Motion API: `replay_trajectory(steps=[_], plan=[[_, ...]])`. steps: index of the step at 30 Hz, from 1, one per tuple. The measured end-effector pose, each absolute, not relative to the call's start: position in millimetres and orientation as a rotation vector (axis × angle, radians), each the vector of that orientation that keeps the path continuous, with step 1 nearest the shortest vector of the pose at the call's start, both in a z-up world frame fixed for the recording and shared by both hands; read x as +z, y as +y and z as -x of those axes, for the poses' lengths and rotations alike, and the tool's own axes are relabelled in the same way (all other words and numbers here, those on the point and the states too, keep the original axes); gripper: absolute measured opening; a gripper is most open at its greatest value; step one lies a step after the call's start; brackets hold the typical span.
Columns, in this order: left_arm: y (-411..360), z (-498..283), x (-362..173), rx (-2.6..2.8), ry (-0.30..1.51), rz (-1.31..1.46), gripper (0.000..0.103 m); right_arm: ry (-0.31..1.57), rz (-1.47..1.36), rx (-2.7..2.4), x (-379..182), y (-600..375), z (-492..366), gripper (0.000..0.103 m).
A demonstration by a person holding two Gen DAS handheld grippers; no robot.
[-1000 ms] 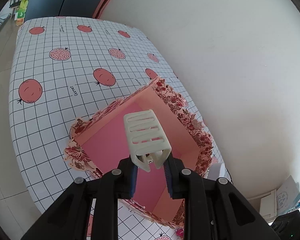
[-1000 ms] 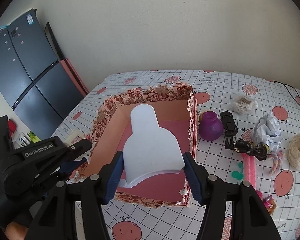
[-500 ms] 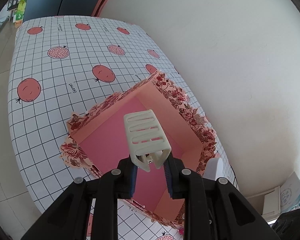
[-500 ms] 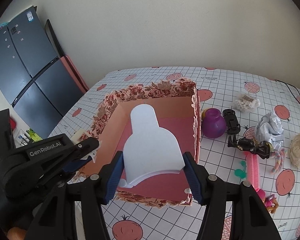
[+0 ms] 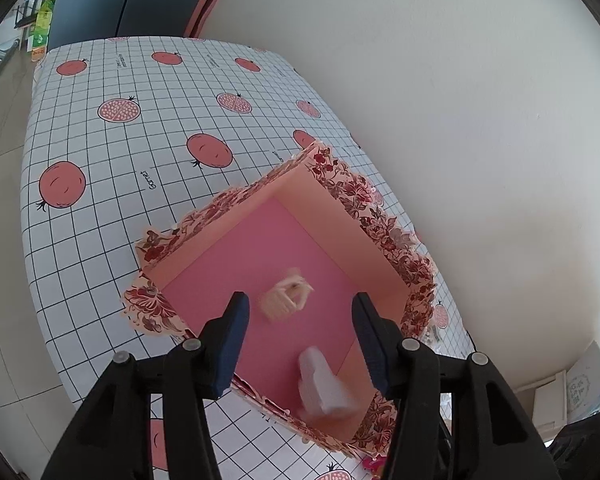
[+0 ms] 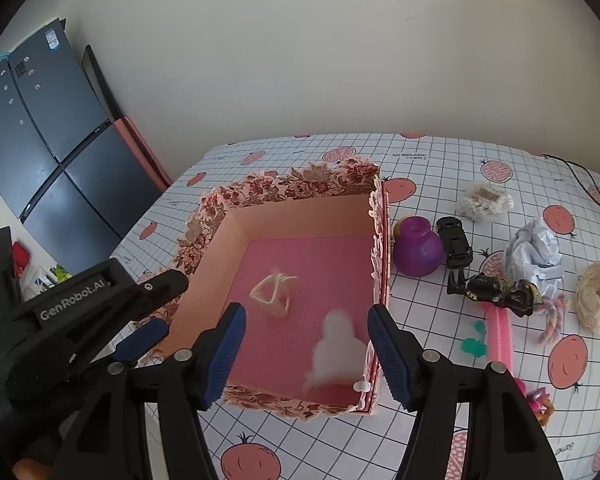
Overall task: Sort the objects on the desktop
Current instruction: 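Move the right tool to the cream lace scrunchie and grasp it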
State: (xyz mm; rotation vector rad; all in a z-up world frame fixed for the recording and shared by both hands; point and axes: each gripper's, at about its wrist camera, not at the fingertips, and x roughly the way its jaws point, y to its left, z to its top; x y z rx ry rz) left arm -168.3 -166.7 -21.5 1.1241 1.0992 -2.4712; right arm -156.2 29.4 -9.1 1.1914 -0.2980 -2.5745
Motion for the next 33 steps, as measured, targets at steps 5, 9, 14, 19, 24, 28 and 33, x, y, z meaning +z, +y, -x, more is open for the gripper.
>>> replay_trajectory(steps=[5, 9, 14, 19, 24, 28, 33], plan=[[-165, 169, -21, -2.474, 1.08, -1.131, 0.056, -0.286, -1.192, -2.578, -8, 30, 157, 0.067], [-163, 170, -17, -2.487, 1.05, -1.122, 0.066, -0.292, -1.179, -2.587, -2, 36, 155, 0.067], [-154, 170, -6, -2.531, 0.974, -1.105, 0.081, -0.303, -1.142, -2.625, 12, 59, 152, 0.08], [-126, 169, 17, -2.632, 0.845, -1.063, 0.088, -0.355, -1.075, -2.707, 34, 109, 145, 0.1], [-77, 170, 36, -2.752, 0.685, -1.064, 0.088, -0.407, -1.012, -2.821, 54, 175, 134, 0.103], [-27, 172, 45, -2.834, 0.581, -1.106, 0.089, -0.479, -1.011, -2.905, 58, 233, 127, 0.103], [31, 181, 51, -2.917, 0.483, -1.174, 0.089, -0.535, -1.052, -2.982, 47, 290, 125, 0.103]])
